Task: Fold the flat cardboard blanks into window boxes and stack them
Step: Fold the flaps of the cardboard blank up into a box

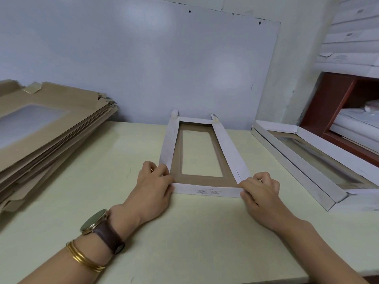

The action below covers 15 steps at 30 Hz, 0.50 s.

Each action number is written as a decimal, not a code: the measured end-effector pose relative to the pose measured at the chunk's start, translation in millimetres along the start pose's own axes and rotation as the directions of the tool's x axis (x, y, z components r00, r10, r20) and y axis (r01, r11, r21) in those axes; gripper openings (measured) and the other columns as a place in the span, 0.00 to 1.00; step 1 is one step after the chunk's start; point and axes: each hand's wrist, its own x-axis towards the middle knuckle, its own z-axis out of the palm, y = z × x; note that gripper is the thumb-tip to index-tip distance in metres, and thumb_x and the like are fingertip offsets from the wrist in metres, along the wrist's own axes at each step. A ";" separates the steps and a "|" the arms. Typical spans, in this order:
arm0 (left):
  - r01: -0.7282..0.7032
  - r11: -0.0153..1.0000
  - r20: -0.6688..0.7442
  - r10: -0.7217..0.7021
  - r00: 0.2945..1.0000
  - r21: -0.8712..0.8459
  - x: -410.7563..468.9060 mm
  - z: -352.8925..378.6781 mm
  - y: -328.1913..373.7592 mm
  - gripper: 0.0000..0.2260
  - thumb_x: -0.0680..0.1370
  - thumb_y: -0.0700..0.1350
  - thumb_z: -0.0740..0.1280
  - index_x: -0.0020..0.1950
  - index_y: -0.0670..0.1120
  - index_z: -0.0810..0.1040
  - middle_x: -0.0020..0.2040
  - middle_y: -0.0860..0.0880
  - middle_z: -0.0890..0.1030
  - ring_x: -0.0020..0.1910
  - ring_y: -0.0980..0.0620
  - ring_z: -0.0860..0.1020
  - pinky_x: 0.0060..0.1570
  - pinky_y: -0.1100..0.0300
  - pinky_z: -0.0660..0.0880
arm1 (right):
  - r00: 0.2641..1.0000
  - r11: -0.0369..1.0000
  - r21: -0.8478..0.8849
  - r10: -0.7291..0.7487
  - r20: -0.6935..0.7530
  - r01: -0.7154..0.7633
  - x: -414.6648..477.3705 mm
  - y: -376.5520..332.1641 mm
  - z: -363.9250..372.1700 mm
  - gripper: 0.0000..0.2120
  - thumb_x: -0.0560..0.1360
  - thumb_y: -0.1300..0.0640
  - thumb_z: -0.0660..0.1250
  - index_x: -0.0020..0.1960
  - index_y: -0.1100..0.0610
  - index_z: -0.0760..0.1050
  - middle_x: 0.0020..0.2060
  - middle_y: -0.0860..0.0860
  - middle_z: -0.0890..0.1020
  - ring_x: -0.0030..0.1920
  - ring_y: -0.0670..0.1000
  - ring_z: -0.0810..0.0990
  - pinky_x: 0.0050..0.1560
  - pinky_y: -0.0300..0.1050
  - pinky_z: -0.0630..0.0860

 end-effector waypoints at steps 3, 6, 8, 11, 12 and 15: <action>-0.030 0.995 0.033 0.027 0.999 0.091 1.4 -2.3 0.7 0.08 0.80 0.45 0.56 0.50 0.47 0.75 0.45 0.54 0.70 0.55 0.49 0.61 0.52 0.58 0.53 | 0.996 1.000 -0.010 -0.023 0.089 0.024 3.9 -0.5 -6.0 0.07 0.77 0.63 0.59 0.41 0.55 0.69 0.35 0.45 0.71 0.51 0.45 0.63 0.50 0.45 0.54; -0.092 0.985 0.104 0.078 0.992 0.143 4.5 -6.4 6.8 0.09 0.81 0.49 0.54 0.48 0.49 0.72 0.43 0.54 0.69 0.49 0.51 0.61 0.56 0.57 0.58 | 0.976 0.997 -0.010 -0.071 0.208 0.075 10.9 -1.9 -15.9 0.12 0.78 0.63 0.56 0.38 0.50 0.64 0.35 0.45 0.67 0.48 0.41 0.65 0.51 0.44 0.57; -0.135 0.980 0.167 0.110 0.980 0.146 9.8 -8.7 15.3 0.11 0.82 0.51 0.53 0.48 0.48 0.71 0.45 0.52 0.71 0.46 0.50 0.62 0.52 0.58 0.62 | 0.957 0.995 -0.027 -0.084 0.277 0.095 16.2 -3.3 -19.5 0.13 0.78 0.63 0.54 0.37 0.50 0.61 0.34 0.45 0.66 0.43 0.42 0.66 0.51 0.43 0.57; -0.162 0.982 0.276 0.129 0.952 0.100 19.6 -8.2 34.4 0.13 0.83 0.52 0.53 0.51 0.46 0.71 0.50 0.48 0.73 0.49 0.47 0.70 0.48 0.57 0.67 | 0.941 0.990 -0.059 -0.105 0.323 0.131 22.3 -4.7 -18.9 0.08 0.78 0.62 0.54 0.44 0.56 0.69 0.37 0.46 0.68 0.42 0.47 0.68 0.52 0.43 0.56; -0.163 0.984 0.299 0.134 0.945 0.074 22.7 -6.7 41.3 0.12 0.83 0.51 0.53 0.51 0.45 0.71 0.50 0.48 0.73 0.50 0.47 0.71 0.46 0.57 0.67 | 0.937 0.987 -0.065 -0.119 0.328 0.148 23.8 -5.5 -18.2 0.07 0.79 0.62 0.54 0.45 0.57 0.69 0.37 0.46 0.68 0.42 0.48 0.69 0.52 0.43 0.56; -0.208 0.977 0.311 0.183 0.933 0.049 32.2 0.6 60.4 0.11 0.83 0.50 0.54 0.51 0.44 0.71 0.50 0.46 0.72 0.50 0.46 0.71 0.46 0.52 0.69 | 0.927 0.986 -0.053 -0.132 0.352 0.161 26.8 -10.0 -21.5 0.09 0.78 0.62 0.56 0.39 0.56 0.63 0.34 0.47 0.66 0.41 0.53 0.68 0.49 0.43 0.58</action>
